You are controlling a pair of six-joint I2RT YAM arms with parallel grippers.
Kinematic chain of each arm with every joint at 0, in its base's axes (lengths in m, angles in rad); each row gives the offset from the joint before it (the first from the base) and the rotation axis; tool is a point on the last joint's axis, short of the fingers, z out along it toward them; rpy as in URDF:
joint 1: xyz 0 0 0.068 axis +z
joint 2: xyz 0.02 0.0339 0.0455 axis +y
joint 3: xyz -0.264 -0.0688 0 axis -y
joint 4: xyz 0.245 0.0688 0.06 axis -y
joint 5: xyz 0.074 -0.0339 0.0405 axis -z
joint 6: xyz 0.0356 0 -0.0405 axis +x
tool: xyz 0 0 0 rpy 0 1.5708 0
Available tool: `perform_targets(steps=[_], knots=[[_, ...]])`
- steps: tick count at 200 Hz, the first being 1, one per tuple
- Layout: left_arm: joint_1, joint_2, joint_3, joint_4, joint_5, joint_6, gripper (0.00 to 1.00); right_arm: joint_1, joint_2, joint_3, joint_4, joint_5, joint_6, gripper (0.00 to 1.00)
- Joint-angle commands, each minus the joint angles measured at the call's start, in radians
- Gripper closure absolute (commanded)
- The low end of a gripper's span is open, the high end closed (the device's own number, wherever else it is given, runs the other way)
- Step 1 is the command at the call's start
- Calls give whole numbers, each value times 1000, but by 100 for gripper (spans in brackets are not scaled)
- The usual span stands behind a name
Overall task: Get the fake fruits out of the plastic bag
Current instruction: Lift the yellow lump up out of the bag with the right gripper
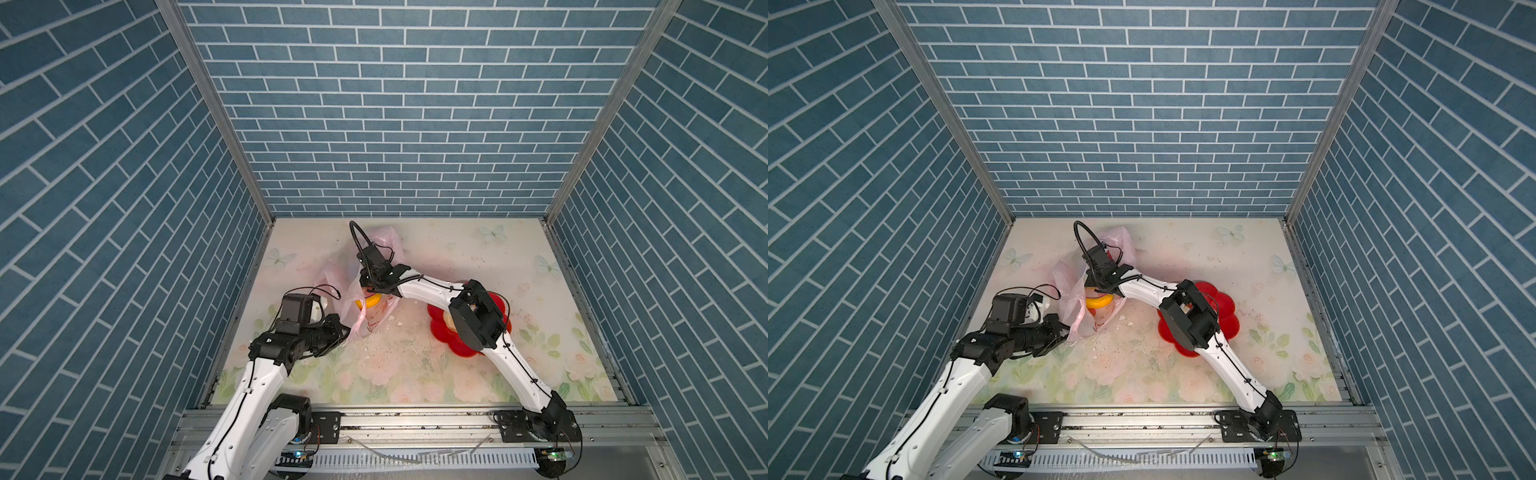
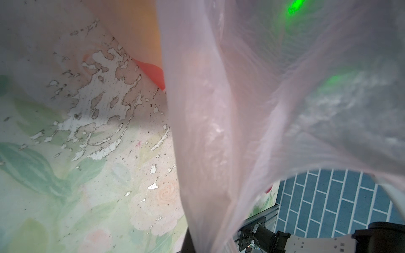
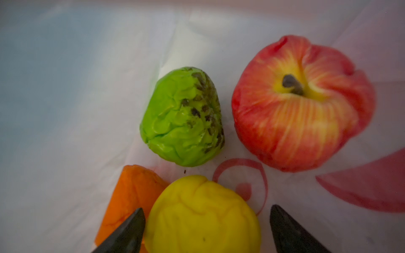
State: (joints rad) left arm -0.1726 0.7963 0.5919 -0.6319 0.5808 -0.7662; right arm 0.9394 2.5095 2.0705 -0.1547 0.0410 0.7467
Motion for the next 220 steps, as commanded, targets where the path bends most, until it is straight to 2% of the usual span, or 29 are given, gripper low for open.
perform_targets(steps=[1,56,123,178,220], knots=[[-4,-10,-21,9,13,-3,100,-4,30,53,-23,8,52,11],[-4,-7,-28,19,13,-8,100,-14,55,71,-4,-17,78,15],[-4,2,-36,51,2,-19,100,-15,36,37,27,-39,73,29],[-4,40,-33,162,-28,-42,100,-18,-71,-107,69,-66,29,44],[-4,71,-19,172,-42,-26,100,-12,-218,-302,109,-108,-9,48]])
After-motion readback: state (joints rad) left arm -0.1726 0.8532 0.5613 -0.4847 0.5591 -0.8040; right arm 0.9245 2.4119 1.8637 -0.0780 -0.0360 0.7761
